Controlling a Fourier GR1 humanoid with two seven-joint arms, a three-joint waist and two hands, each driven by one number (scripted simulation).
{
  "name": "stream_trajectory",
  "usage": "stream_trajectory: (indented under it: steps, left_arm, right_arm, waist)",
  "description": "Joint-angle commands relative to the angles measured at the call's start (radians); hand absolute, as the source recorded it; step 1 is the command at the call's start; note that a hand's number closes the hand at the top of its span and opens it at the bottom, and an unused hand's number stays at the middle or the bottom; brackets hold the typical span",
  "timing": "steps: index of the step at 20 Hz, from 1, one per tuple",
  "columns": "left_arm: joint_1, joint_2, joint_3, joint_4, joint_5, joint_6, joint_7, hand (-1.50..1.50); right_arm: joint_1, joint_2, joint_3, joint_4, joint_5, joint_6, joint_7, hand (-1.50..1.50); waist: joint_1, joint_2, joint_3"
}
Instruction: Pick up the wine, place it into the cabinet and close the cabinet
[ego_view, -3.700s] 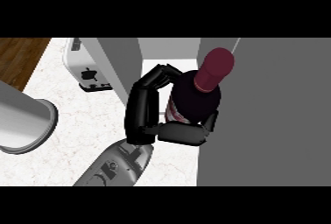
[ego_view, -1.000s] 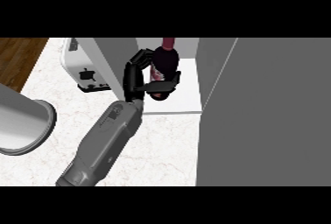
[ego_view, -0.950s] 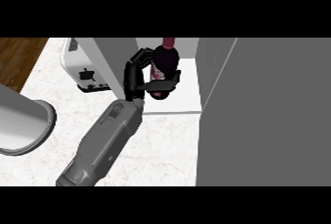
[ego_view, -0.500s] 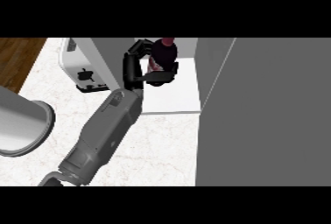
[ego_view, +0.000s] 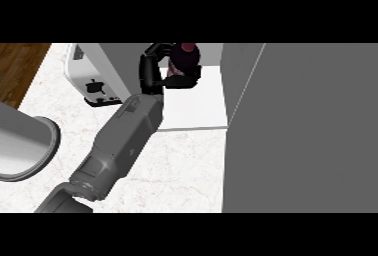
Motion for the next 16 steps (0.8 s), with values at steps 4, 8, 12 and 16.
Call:
stream_trajectory:
  steps: [4,8,12,16]
  left_arm:
    - [-0.023,-0.001,0.112,0.058,0.087,-0.054,-0.002,1.50]
    - [-0.039,0.039,0.119,0.119,0.089,-0.116,-0.037,1.50]
    - [-0.026,0.000,0.120,0.139,0.093,-0.081,-0.083,1.50]
    - [0.013,0.027,0.112,0.165,0.083,-0.141,-0.123,1.50]
  right_arm:
    - [0.069,0.022,0.031,-0.095,-0.020,0.004,0.001,-1.50]
    - [0.027,0.004,0.000,-0.053,-0.049,0.015,-0.010,-1.50]
    - [0.057,0.000,0.009,-0.086,-0.041,0.019,-0.005,-1.50]
    - [-0.013,0.000,0.010,-0.040,-0.008,-0.011,0.009,-1.50]
  waist:
    - [0.000,0.002,-0.001]
    - [-0.015,0.012,-0.001]
    - [-0.009,0.007,-0.001]
    - [0.001,0.008,-0.001]
